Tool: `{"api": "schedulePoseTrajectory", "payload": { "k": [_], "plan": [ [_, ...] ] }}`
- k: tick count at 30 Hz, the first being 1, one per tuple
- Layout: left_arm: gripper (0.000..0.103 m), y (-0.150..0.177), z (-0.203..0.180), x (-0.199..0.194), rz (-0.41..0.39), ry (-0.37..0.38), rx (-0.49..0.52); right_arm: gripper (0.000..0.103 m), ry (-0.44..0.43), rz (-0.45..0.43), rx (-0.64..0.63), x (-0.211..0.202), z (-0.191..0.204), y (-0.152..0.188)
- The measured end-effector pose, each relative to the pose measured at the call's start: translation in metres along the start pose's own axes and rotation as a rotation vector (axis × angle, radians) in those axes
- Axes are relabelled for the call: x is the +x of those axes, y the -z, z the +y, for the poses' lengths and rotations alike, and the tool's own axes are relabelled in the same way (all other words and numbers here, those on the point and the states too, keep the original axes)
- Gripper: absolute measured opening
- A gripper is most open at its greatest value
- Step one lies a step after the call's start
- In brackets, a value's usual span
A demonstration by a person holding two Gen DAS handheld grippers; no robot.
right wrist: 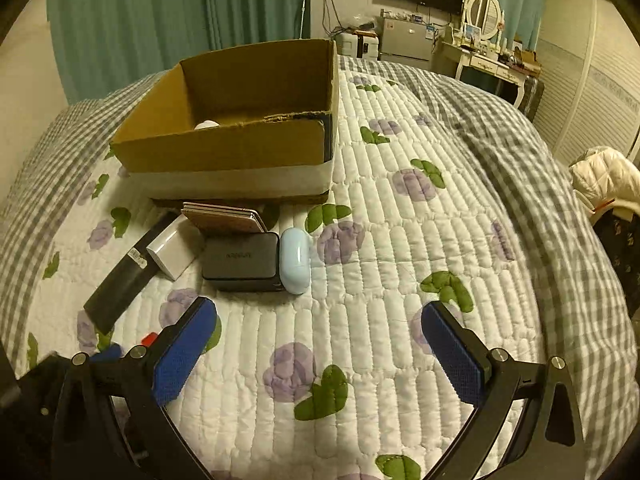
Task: Organize rigid objects
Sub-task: 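Grasp the red-capped white bottle upright with the left tool, then grasp the light blue earbud case with the right tool while the left tool holds the bottle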
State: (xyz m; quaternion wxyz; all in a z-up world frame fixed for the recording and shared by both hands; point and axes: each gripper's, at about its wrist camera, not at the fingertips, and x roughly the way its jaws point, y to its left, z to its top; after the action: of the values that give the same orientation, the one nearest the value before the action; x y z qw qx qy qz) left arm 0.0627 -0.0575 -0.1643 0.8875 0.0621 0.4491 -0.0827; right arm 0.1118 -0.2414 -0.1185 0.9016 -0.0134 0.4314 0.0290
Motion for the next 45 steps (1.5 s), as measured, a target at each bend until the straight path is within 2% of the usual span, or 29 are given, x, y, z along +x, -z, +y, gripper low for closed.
{"api": "schedulePoseTrajectory", "payload": {
  "k": [5,9,14,24,28,31,34,35,38,39,42,45],
  "plan": [
    [0.039,-0.011,0.015,-0.019,-0.060,-0.021,-0.054,0.103,-0.005,-0.005,-0.010,0.004,0.001,-0.001],
    [0.037,-0.030,0.039,-0.030,-0.079,-0.043,-0.119,0.103,-0.013,-0.021,-0.028,0.005,0.004,-0.005],
    [0.037,-0.049,0.054,-0.030,-0.100,-0.071,-0.147,0.101,-0.032,-0.015,-0.028,0.019,0.003,-0.014],
    [0.037,-0.084,0.070,-0.004,-0.117,-0.088,-0.174,0.068,-0.083,0.025,-0.040,0.063,0.010,-0.038],
    [0.037,-0.088,0.069,0.002,-0.113,-0.086,-0.175,0.051,-0.084,0.042,-0.062,0.075,0.011,-0.040],
    [0.037,-0.088,0.068,0.004,-0.110,-0.085,-0.173,0.050,-0.104,0.047,-0.047,0.082,0.009,-0.041],
    [0.037,-0.087,0.067,0.004,-0.108,-0.088,-0.168,0.040,-0.136,0.054,-0.035,0.086,0.008,-0.044],
    [0.037,-0.086,0.067,0.004,-0.108,-0.088,-0.167,0.040,-0.147,0.059,-0.034,0.088,0.008,-0.045],
    [0.037,-0.086,0.066,0.003,-0.107,-0.089,-0.167,0.027,-0.182,0.071,-0.014,0.091,0.006,-0.047],
    [0.037,-0.086,0.066,0.003,-0.108,-0.091,-0.166,0.021,-0.168,0.064,-0.010,0.089,0.003,-0.047],
    [0.037,-0.085,0.066,0.002,-0.107,-0.091,-0.167,0.021,-0.203,0.067,0.030,0.086,-0.006,-0.046],
    [0.037,-0.085,0.066,-0.001,-0.112,-0.092,-0.171,0.021,-0.190,0.054,0.020,0.078,-0.007,-0.044]
  ]
}}
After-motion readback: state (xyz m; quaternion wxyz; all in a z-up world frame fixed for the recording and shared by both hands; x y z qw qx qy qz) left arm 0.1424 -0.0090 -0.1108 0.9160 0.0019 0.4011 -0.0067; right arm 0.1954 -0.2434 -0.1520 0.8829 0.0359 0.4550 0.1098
